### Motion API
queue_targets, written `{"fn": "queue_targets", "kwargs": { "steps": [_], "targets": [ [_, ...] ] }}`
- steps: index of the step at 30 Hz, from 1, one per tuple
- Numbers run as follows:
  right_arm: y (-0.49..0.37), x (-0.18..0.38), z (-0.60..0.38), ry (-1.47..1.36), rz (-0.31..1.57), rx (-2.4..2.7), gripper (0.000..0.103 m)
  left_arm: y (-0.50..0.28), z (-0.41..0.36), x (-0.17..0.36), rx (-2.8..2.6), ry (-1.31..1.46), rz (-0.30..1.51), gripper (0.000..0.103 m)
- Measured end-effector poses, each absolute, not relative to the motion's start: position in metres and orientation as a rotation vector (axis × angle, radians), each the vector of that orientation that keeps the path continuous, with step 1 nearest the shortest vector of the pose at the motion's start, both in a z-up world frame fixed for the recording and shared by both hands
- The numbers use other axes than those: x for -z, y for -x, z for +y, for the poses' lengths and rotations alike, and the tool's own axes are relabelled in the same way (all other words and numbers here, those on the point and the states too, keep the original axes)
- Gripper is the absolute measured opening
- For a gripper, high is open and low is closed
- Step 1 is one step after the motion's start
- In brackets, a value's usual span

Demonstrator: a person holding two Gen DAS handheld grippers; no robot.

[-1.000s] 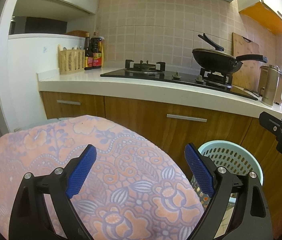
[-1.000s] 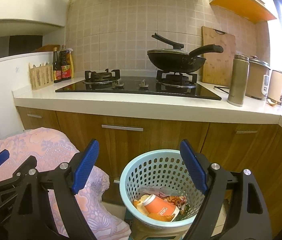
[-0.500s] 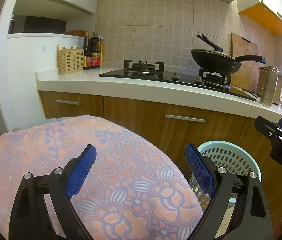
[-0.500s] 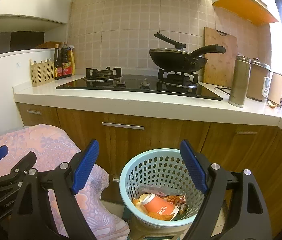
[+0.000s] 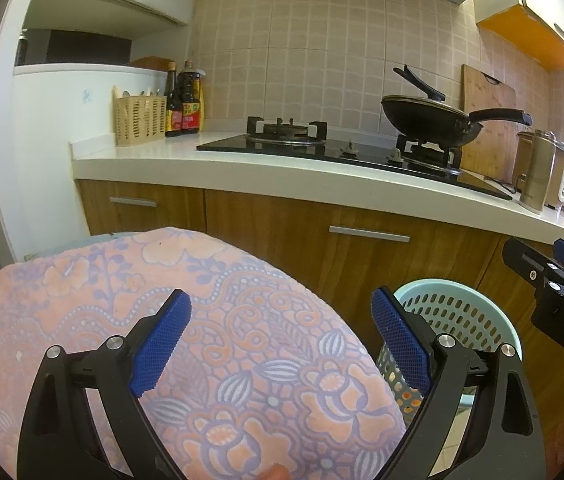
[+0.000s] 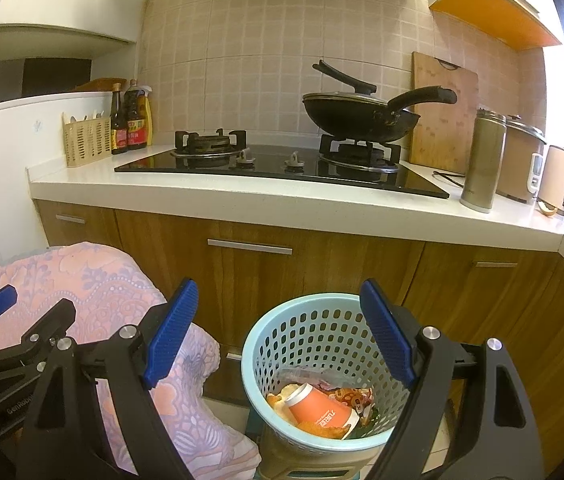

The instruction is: Collect trash

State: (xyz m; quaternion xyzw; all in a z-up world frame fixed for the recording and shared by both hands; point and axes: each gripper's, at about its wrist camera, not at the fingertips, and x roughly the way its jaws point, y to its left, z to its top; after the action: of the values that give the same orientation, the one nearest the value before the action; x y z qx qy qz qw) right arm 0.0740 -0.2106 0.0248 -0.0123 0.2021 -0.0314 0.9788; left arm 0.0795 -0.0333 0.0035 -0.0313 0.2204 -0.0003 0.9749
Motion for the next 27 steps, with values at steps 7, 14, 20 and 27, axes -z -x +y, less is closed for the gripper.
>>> {"fn": "queue_targets", "kwargs": {
  "steps": [7, 14, 20, 27],
  "targets": [
    [-0.0734, -0.0242, -0.2086, 0.019, 0.411, 0.051, 0.079, -0.0800, -0.0319, -0.0027, -0.003, 0.062, 0.441, 0.090],
    [-0.0734, -0.0245, -0.2084, 0.022, 0.413, 0.047, 0.079, -0.0801, -0.0310, -0.0022, -0.002, 0.060, 0.443, 0.090],
    [-0.0749, -0.0232, -0.2098, 0.011, 0.426, 0.029, 0.079, -0.0792, -0.0303, -0.0025, 0.002, 0.058, 0.441, 0.091],
    [-0.0739, -0.0235, -0.2084, 0.009, 0.424, 0.028, 0.079, -0.0790, -0.0302, -0.0016, 0.006, 0.050, 0.439, 0.091]
  ]
}}
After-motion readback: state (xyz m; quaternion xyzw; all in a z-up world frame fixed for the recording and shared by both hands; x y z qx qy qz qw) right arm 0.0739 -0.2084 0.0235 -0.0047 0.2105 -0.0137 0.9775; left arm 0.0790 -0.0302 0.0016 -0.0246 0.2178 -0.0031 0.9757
